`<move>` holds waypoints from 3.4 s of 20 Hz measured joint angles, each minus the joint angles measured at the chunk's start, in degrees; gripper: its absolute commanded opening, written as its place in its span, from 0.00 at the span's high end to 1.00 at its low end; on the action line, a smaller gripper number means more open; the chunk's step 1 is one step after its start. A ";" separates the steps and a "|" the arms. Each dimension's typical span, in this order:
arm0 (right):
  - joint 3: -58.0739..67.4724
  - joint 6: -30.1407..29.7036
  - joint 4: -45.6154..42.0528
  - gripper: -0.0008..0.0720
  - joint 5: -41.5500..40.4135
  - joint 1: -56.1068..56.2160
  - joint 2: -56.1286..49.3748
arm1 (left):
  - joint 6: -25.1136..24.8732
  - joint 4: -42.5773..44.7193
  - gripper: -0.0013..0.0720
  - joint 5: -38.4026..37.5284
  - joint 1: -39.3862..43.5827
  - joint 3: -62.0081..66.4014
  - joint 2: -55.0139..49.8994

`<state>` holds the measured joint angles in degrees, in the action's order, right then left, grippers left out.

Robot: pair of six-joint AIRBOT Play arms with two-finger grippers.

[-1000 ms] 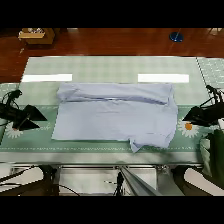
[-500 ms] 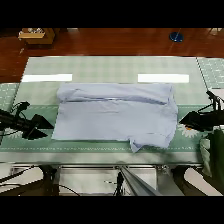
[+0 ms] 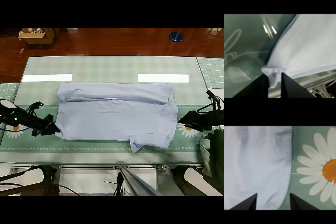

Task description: Fold the shirts.

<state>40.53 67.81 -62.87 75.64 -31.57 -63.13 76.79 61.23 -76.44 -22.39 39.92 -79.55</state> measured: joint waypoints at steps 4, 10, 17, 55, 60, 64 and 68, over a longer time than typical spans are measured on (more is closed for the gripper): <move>0.00 0.00 0.76 0.31 0.42 -0.02 0.00 | 1.55 -0.37 0.95 1.20 1.79 0.02 -0.39; -3.43 0.90 -3.93 0.17 0.83 -2.58 0.00 | -0.90 0.87 0.95 -0.13 -0.61 0.00 1.18; -13.73 -0.79 2.10 0.19 1.38 -4.90 0.00 | -3.76 -0.31 0.95 -1.70 -1.84 -0.02 2.38; 13.40 -1.14 32.68 0.95 -35.08 14.62 -12.17 | -11.23 -29.20 0.95 19.54 4.79 14.69 1.53; 17.70 0.35 30.49 0.95 -41.40 17.35 -19.67 | -11.26 -29.51 0.95 28.63 5.22 15.15 -1.03; 18.53 0.81 25.53 0.94 -40.52 19.17 -24.17 | -11.37 -29.27 0.82 30.27 5.49 15.54 -4.59; 19.02 1.03 22.23 0.45 -40.50 19.15 -25.11 | -11.52 -29.29 0.41 29.68 4.09 16.28 -6.36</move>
<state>59.55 68.84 -40.64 35.14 -12.43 -88.25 65.28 31.94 -46.76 -18.31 56.21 -85.91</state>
